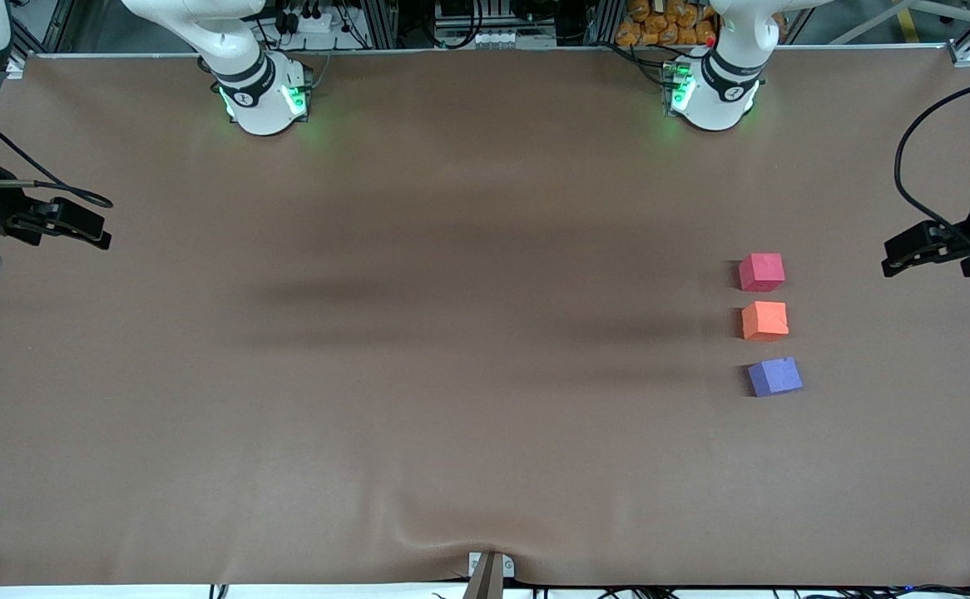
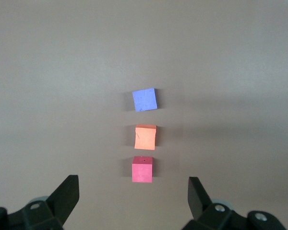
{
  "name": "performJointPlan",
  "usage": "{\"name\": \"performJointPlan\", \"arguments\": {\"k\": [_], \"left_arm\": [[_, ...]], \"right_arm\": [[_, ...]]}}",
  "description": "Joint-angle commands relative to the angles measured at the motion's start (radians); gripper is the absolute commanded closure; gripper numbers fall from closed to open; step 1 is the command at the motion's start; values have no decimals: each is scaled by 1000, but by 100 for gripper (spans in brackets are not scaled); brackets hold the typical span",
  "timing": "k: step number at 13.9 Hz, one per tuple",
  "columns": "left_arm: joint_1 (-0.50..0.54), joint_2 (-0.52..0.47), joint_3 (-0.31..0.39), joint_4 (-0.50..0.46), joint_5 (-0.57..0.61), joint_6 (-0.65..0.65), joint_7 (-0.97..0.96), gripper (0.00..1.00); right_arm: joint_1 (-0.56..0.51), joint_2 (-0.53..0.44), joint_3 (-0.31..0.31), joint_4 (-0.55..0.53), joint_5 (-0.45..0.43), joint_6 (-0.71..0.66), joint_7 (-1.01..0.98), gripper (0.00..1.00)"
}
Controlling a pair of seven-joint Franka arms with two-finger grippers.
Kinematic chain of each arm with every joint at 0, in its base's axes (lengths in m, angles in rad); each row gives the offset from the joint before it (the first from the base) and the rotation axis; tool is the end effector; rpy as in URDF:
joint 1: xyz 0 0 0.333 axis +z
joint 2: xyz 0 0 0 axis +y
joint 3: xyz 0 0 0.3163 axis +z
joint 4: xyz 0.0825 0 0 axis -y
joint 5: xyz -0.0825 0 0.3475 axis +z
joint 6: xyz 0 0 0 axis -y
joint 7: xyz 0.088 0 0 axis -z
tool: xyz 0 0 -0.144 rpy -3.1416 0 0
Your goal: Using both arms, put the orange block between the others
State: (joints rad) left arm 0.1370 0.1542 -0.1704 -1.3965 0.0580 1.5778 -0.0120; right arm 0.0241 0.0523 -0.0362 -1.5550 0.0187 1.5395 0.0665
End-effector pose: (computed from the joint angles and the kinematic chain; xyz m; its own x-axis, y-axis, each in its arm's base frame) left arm 0.5674 -0.0030 0.5820 0.9994 -0.0191 0.0297 -0.0181 -0.9993 -0.0316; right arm 0.5272 -0.0032 0.5647 0.9946 -0.0780 -0.0687 -0.0790 -0.9968 -0.0123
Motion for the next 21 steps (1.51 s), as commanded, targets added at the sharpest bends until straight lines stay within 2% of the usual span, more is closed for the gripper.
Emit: {"name": "performJointPlan", "arguments": {"k": [1, 4, 8, 14, 21], "left_arm": [[7, -60, -7, 10, -15, -27, 9, 0], [0, -122, -6, -1, -32, -59, 15, 0], [7, -139, -29, -4, -46, -114, 12, 0], [1, -185, -17, -74, -90, -114, 12, 0], [-23, -225, -8, -131, -90, -111, 7, 0]], "right_arm": [[7, -17, -4, -11, 10, 5, 13, 0], [7, -17, -4, -11, 10, 5, 13, 0], [5, -17, -4, -10, 10, 4, 13, 0], [5, -17, -4, -10, 10, 4, 13, 0], [5, -17, -4, -10, 10, 7, 13, 0]]}}
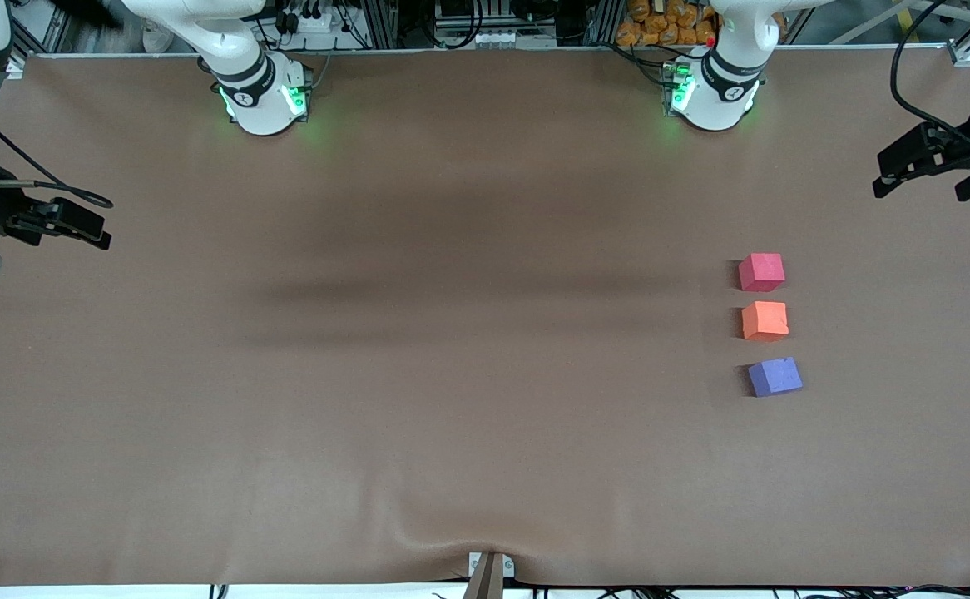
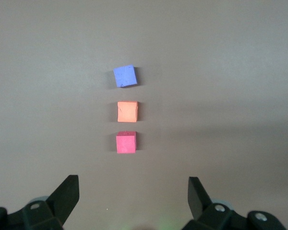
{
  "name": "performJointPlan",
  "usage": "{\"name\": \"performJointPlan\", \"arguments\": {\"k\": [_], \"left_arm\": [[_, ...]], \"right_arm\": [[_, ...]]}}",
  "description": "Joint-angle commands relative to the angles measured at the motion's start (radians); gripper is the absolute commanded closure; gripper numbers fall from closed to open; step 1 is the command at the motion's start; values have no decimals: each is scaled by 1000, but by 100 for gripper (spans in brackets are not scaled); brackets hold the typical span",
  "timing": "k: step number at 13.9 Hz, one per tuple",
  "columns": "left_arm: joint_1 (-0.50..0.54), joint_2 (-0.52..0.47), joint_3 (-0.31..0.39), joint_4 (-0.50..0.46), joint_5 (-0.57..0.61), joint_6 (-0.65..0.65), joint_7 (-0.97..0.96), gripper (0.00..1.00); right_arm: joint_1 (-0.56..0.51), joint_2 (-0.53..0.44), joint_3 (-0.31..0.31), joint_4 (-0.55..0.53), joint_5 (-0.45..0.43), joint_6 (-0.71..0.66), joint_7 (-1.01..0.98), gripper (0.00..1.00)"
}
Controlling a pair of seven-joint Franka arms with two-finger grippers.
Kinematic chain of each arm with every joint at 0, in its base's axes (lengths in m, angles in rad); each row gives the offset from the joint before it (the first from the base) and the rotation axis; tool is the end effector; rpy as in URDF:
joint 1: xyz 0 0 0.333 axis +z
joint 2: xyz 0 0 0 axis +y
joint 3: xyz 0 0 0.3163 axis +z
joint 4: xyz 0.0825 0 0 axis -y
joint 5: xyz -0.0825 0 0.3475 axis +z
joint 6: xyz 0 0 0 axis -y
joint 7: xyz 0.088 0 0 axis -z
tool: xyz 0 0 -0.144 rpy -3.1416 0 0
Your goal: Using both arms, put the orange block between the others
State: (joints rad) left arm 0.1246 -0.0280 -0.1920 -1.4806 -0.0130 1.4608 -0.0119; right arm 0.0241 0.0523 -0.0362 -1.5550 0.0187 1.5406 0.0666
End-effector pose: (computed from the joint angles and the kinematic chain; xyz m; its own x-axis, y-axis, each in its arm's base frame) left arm 0.4969 -0.0371 0.6309 0.9984 -0.0569 0.0076 -0.0569 -0.9983 0.0077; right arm 0.5274 -0.0032 0.5648 0.9947 -0.0781 -0.0676 -0.0791 -0.9968 -0.0123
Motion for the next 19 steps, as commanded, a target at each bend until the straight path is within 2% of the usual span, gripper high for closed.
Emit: {"name": "performJointPlan", "arguments": {"k": [1, 4, 19], "left_arm": [[-17, -43, 23, -47, -19, 6, 7, 0], [-51, -43, 63, -46, -19, 6, 7, 0], [-53, -47, 92, -35, 5, 6, -6, 0]], "right_arm": [[5, -16, -4, -10, 10, 6, 13, 0], [5, -17, -4, -10, 10, 6, 13, 0], [5, -16, -4, -10, 10, 7, 12, 0]]}}
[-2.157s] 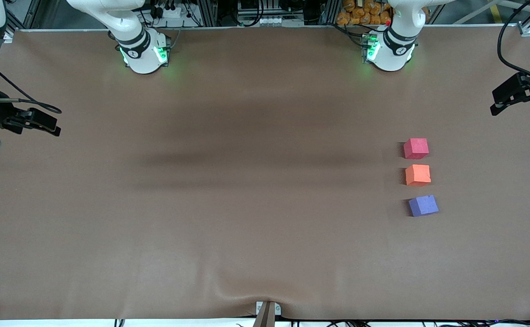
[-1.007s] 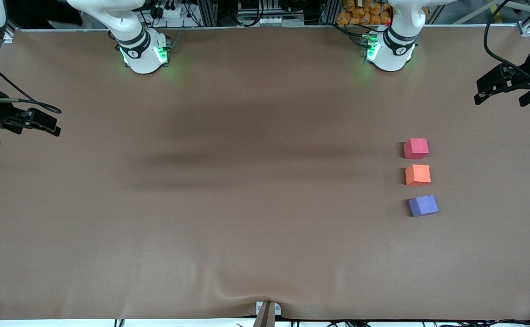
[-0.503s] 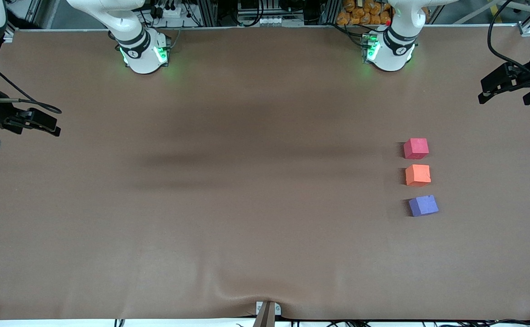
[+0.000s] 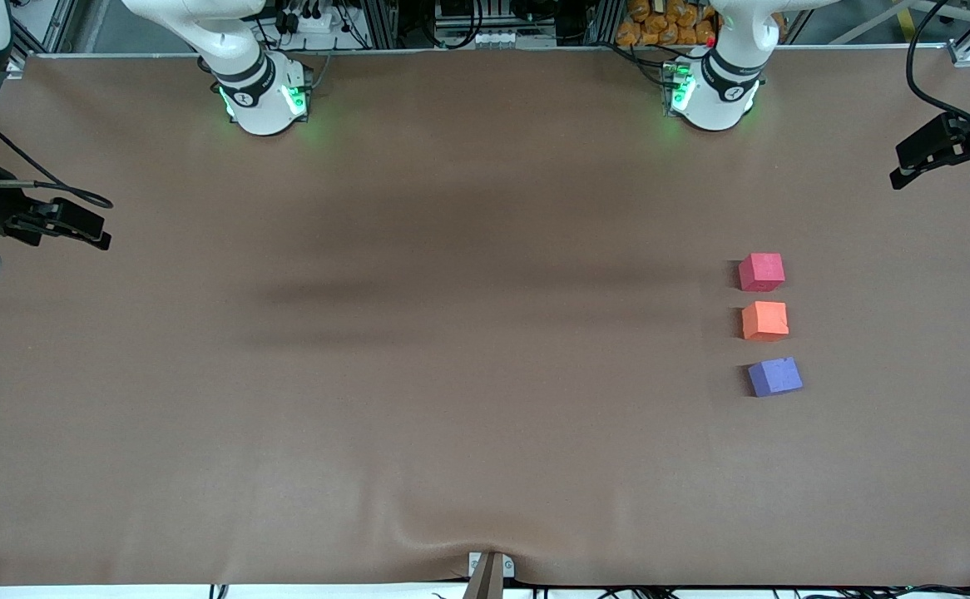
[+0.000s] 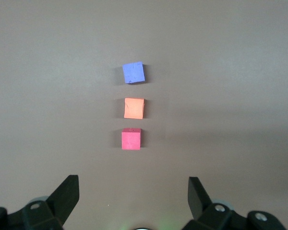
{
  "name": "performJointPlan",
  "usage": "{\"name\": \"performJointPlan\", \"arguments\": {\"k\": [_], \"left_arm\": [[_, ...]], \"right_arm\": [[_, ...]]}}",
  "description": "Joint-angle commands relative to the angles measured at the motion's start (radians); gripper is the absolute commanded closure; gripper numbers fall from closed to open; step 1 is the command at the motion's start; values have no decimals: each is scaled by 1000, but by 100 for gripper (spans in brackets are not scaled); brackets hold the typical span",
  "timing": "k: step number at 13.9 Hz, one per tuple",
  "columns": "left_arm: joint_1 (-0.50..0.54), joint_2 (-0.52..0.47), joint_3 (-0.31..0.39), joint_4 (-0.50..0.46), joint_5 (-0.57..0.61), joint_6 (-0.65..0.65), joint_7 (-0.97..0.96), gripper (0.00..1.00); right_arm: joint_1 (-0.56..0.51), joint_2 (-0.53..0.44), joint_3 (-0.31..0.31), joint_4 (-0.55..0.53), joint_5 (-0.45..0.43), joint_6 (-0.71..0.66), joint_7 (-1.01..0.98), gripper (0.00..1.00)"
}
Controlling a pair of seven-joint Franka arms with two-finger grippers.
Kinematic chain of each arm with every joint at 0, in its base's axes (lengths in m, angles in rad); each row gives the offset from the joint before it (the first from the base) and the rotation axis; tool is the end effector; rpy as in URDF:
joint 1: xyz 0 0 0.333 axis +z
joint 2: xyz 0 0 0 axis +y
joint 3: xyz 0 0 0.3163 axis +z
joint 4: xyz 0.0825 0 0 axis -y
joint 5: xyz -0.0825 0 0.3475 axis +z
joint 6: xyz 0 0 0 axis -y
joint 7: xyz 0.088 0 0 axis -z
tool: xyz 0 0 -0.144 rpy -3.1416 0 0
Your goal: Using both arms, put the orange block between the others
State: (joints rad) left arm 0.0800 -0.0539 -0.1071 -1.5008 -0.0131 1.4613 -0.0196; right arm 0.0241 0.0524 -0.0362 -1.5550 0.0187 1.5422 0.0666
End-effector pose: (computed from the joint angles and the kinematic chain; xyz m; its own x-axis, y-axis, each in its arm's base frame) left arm 0.4899 -0.0169 0.6352 0.9999 -0.0089 0.0139 -0.0090 -0.9999 0.0075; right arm 0.5277 -0.0032 0.5649 0.9948 -0.0781 -0.0661 -0.0791 -0.9968 -0.0124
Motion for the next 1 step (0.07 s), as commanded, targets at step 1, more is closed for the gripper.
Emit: {"name": "performJointPlan", "arguments": {"k": [1], "left_arm": [[-9, -21, 7, -15, 15, 5, 1, 0]], "right_arm": [[5, -16, -4, -10, 10, 6, 13, 0]]}}
